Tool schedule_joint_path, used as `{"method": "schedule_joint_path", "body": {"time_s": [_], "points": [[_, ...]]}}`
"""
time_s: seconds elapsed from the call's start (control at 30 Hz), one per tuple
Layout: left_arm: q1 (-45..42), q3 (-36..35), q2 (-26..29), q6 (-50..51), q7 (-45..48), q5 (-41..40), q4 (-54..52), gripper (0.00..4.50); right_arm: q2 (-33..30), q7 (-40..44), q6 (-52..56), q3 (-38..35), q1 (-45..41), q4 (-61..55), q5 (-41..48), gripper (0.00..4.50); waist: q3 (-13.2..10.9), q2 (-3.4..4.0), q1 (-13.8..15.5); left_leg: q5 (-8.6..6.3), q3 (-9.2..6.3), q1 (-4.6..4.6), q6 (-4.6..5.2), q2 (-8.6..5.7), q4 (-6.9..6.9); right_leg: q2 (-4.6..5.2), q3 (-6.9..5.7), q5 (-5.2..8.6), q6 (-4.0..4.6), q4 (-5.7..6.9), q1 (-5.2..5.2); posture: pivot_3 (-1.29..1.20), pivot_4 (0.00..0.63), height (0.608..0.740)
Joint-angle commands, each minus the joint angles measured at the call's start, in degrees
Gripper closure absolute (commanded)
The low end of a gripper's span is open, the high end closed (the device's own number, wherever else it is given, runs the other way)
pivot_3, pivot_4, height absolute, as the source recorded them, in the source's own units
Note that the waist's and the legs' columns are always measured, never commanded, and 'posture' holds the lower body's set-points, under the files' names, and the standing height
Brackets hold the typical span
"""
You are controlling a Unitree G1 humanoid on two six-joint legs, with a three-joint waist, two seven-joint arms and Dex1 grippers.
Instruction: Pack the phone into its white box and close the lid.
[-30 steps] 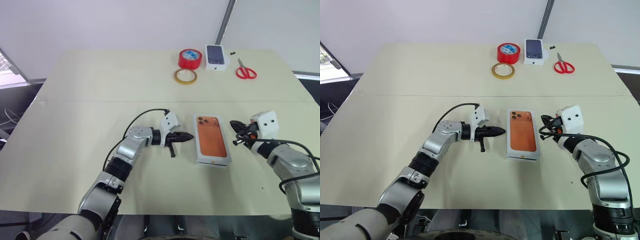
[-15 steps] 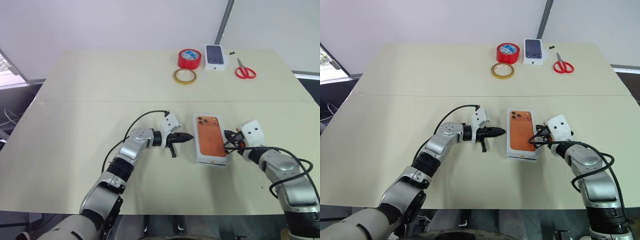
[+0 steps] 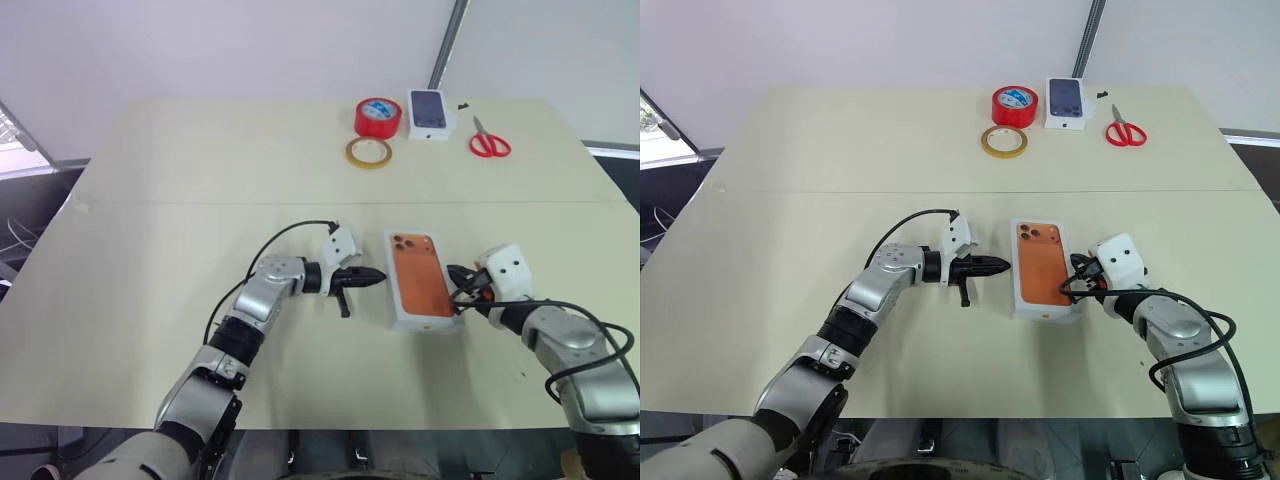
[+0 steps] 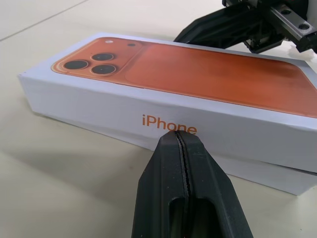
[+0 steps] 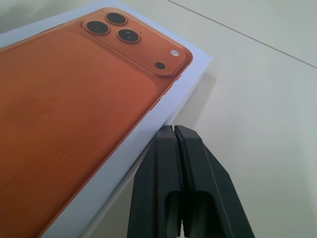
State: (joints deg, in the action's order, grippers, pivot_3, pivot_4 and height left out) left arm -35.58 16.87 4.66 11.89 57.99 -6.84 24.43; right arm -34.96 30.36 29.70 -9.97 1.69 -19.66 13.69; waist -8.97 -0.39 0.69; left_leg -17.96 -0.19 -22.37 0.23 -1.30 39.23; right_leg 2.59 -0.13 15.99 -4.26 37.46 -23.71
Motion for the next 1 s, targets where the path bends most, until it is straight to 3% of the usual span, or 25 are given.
{"method": "schedule_joint_path", "body": {"time_s": [0.03,0.43,0.73,0.8,1.0], "points": [[0.5,1.1,-0.4,-0.2,0.7,-0.6,-3.6,4.5,-0.6,1.8,-0.7,0.2,0.1,-4.1,1.2,4.43,0.0,0.0,0.0,0.0,0.0,0.0,0.0,0.0,0.0,0.0,0.0,0.0,0.0,0.0,0.0,0.0,0.15,0.74],[1.4,1.7,1.9,-1.3,0.5,0.6,-2.2,4.5,-3.2,3.3,-3.8,3.9,2.8,-2.5,-4.2,4.43,0.0,0.02,-0.2,0.0,0.0,0.03,0.0,0.0,0.0,-0.01,0.0,0.0,0.0,0.01,0.01,0.0,0.15,0.74],[-5.9,-6.2,-0.9,3.8,-0.3,-7.4,-1.4,4.5,-4.4,4.8,-3.6,-7.5,-1.4,1.9,1.3,4.43,0.0,0.01,0.0,0.0,0.0,0.01,-0.01,-0.01,0.05,0.0,0.0,0.0,0.0,0.01,0.02,0.0,0.15,0.74],[-8.3,-6.7,-1.5,3.8,-0.1,-7.7,0.6,4.5,-4.7,5.7,-4.5,-8.2,-2.1,2.4,1.9,4.43,0.0,0.01,0.1,0.0,-0.01,0.01,0.0,-0.01,0.04,-0.01,-0.01,0.0,0.0,0.01,0.03,0.0,0.15,0.74],[-19.4,-5.5,-6.7,-8.8,-2.0,-2.2,21.1,4.5,-3.7,12.9,0.9,-8.9,-2.5,-4.4,15.6,4.43,0.0,-0.01,0.1,0.0,0.0,0.02,0.0,-0.03,0.04,-0.04,-0.02,0.0,0.0,0.01,0.03,0.0,0.15,0.74]]}}
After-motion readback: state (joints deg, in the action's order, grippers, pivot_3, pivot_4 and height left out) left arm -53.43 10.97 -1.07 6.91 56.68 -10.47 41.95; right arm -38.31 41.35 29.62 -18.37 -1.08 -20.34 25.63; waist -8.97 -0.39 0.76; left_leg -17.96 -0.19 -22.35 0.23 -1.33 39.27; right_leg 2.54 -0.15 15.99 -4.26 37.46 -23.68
